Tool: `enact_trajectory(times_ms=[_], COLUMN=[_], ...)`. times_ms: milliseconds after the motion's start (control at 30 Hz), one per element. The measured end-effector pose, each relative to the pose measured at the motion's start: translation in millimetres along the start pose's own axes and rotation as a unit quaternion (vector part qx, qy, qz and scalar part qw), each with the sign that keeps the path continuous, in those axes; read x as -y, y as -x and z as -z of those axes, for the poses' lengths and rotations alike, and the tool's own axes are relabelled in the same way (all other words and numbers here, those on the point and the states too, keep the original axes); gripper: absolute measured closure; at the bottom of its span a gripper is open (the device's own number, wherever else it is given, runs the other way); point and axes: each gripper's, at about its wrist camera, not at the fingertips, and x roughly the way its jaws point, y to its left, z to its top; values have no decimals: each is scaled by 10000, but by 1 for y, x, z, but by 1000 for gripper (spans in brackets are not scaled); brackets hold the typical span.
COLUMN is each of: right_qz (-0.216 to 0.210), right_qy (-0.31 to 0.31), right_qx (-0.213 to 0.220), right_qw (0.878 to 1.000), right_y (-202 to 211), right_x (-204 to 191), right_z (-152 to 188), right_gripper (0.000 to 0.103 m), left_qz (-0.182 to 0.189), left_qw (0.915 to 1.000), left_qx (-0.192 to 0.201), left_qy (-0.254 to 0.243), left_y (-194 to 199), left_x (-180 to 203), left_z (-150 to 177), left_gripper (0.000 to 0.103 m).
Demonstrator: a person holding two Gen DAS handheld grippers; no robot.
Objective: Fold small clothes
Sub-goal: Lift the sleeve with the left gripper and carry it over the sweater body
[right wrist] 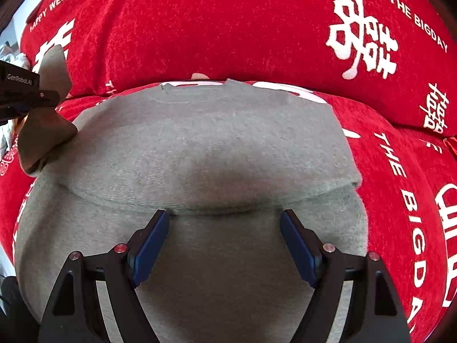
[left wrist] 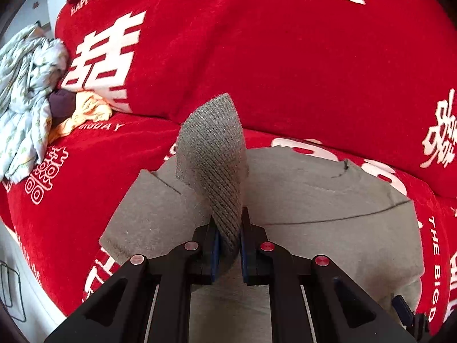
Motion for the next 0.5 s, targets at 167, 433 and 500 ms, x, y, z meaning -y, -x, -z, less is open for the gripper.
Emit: enact_trajectory(times_ms=[167,433,500], right_qz=[-26,-62,-100], right_qy=[-10,37,9], right_qx=[3,102,135], right_qw=[10000,9999,9999], right_y=[-1,2,6], right_x=[6,7,8], right_z=[3,8,10], right_gripper=[20,20,20], left_qz=[126,222,266], left_qw=[9999,9991,9984], left_qx=[-14,33,59], left_qy=[-89,-369,-498], left_y=[6,17,21], left_x=[17,44,54], left_z=[-2,2,6], left_gripper=[90,90,90])
